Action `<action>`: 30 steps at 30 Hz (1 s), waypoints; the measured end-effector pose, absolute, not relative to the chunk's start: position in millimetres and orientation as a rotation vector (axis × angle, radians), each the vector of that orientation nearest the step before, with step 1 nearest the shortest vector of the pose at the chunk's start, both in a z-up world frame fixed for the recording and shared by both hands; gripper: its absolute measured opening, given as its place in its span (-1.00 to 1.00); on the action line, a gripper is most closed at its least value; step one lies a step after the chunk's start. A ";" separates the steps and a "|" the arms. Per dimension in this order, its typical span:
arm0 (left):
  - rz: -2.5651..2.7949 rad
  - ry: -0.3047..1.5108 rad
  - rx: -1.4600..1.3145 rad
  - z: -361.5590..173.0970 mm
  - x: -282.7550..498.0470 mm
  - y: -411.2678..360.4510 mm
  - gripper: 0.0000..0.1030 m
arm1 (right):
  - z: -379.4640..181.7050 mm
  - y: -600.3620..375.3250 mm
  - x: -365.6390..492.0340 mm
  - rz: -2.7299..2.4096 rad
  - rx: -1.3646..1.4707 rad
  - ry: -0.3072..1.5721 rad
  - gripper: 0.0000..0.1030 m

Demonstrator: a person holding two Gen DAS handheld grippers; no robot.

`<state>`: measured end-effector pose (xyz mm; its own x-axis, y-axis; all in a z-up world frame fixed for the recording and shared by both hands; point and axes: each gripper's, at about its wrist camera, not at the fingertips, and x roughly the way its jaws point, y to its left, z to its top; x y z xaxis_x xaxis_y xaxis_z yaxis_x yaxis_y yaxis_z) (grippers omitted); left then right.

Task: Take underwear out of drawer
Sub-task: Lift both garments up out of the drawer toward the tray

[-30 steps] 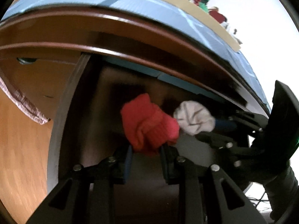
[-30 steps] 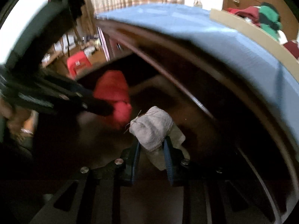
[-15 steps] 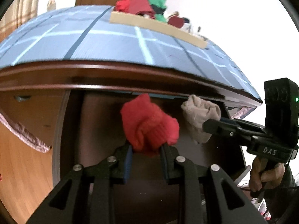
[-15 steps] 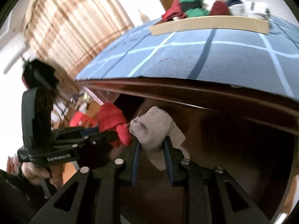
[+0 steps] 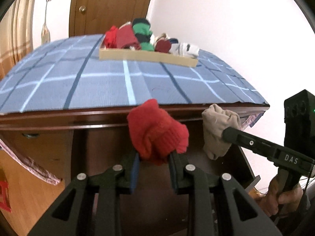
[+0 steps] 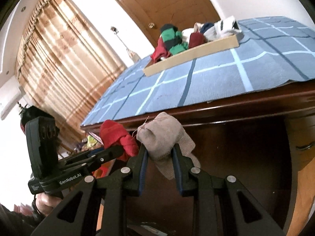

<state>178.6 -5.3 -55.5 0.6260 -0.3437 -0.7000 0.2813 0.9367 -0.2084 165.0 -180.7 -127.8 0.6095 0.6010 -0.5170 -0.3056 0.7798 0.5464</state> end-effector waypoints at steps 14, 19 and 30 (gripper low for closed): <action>-0.367 0.665 -0.063 -8.3 176.2 -9.8 -0.52 | -60.2 -186.8 142.9 0.487 0.430 0.551 -0.48; -0.359 0.618 -0.043 7.2 184.6 -15.1 -0.52 | -40.6 -196.4 144.8 0.453 0.428 0.493 -0.48; -0.348 0.555 0.006 25.0 204.1 -34.3 -0.52 | -10.5 -207.9 154.5 0.404 0.429 0.385 -0.48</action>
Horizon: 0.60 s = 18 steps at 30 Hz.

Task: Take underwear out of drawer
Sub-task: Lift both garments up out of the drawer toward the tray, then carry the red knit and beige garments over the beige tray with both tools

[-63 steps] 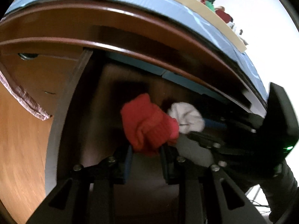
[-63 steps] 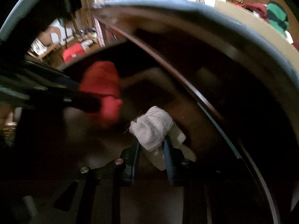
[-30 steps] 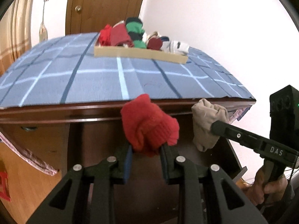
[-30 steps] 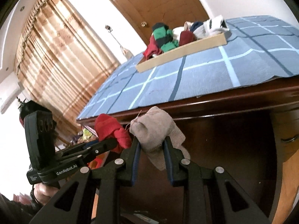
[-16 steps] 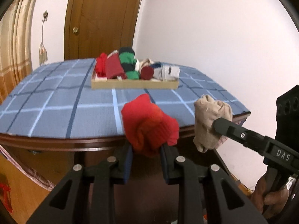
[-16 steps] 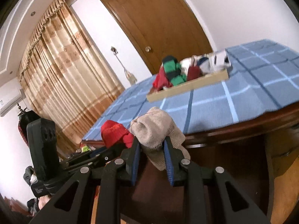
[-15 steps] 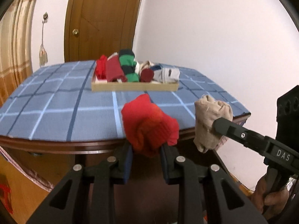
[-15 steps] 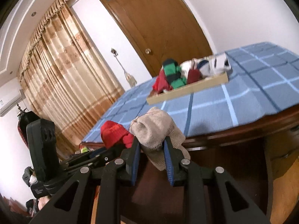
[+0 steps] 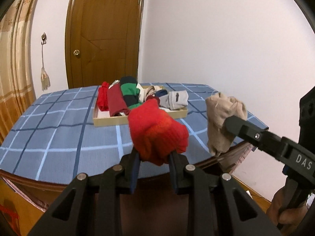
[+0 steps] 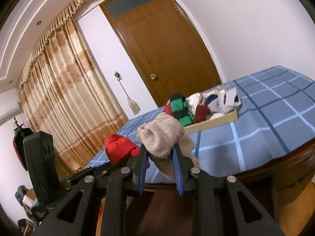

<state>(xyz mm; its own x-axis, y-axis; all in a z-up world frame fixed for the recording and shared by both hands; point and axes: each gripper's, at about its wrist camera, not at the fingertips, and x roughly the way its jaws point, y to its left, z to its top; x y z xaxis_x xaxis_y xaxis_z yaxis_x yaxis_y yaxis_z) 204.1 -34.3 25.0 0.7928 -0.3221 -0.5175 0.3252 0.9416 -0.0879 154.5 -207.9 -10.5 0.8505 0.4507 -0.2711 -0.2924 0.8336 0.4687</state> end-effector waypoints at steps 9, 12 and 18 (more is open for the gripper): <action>-0.337 0.523 0.009 33.6 223.6 -42.2 -0.52 | 6.1 -211.1 170.8 0.356 0.417 0.326 -0.48; -0.332 0.519 0.004 35.1 230.6 -42.5 -0.52 | 7.9 -211.5 176.4 0.347 0.416 0.312 -0.48; -0.326 0.514 0.008 38.1 245.8 -46.9 -0.52 | 12.2 -212.2 188.3 0.330 0.414 0.296 -0.48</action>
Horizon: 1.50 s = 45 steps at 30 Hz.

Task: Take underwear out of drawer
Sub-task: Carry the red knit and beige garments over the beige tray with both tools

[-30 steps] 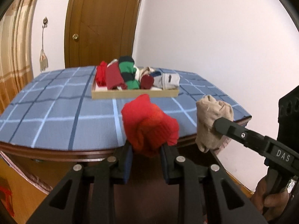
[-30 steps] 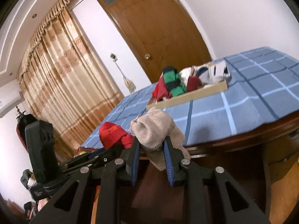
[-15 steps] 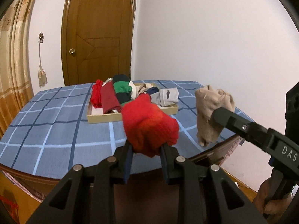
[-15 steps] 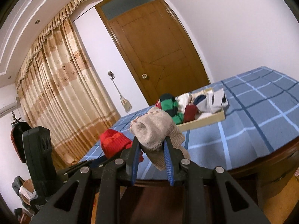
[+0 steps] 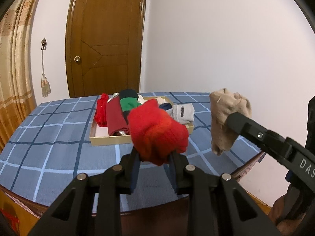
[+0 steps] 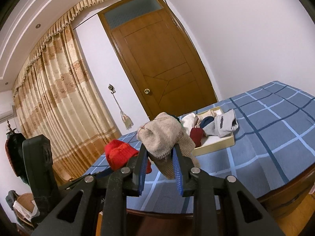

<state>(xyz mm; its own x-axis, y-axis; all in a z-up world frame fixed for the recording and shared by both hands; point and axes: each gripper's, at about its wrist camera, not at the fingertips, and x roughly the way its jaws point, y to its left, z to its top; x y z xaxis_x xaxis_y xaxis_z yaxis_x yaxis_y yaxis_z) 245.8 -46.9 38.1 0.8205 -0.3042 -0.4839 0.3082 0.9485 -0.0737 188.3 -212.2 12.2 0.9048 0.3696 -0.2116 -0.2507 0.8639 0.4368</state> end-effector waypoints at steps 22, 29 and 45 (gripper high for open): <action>-0.243 0.462 0.028 32.2 322.3 -61.3 -0.52 | 12.3 -215.1 263.6 0.213 0.362 0.211 -0.47; -0.226 0.453 0.027 27.7 346.3 -63.9 -0.52 | 11.1 -217.9 288.6 0.189 0.353 0.205 -0.47; -0.192 0.480 0.011 2.8 401.0 -69.8 -0.52 | -16.5 -223.1 346.5 0.126 0.313 0.229 -0.47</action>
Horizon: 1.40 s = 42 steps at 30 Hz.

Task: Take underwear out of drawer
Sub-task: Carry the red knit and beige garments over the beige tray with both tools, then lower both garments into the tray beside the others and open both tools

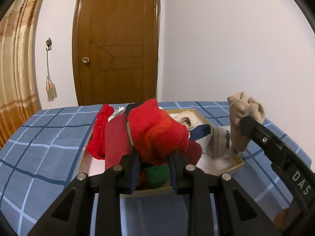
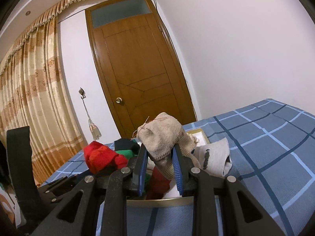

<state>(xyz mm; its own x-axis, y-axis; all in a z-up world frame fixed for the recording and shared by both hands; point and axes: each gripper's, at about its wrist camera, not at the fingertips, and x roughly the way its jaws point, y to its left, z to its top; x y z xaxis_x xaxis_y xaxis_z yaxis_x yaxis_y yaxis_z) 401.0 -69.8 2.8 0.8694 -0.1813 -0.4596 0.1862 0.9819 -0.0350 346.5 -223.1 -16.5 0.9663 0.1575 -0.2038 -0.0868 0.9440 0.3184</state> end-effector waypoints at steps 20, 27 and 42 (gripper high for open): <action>-0.198 0.556 0.042 -12.2 461.8 -102.7 -0.52 | -32.0 -233.3 426.4 0.048 0.287 0.383 -0.47; -0.200 0.571 0.051 -20.7 470.0 -108.0 -0.52 | -39.1 -232.4 448.1 0.070 0.287 0.429 -0.47; -0.212 0.634 0.082 -25.3 488.5 -121.2 -0.38 | -48.1 -230.7 477.2 0.194 0.325 0.511 -0.40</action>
<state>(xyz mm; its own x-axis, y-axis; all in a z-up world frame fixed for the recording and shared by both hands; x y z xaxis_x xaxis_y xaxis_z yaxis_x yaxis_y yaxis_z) 488.5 -121.2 -25.3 0.7851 -0.1712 -0.5953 0.2213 0.9751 0.0114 477.2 -230.7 -48.1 0.8558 0.2612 -0.4465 -0.1006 0.9307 0.3515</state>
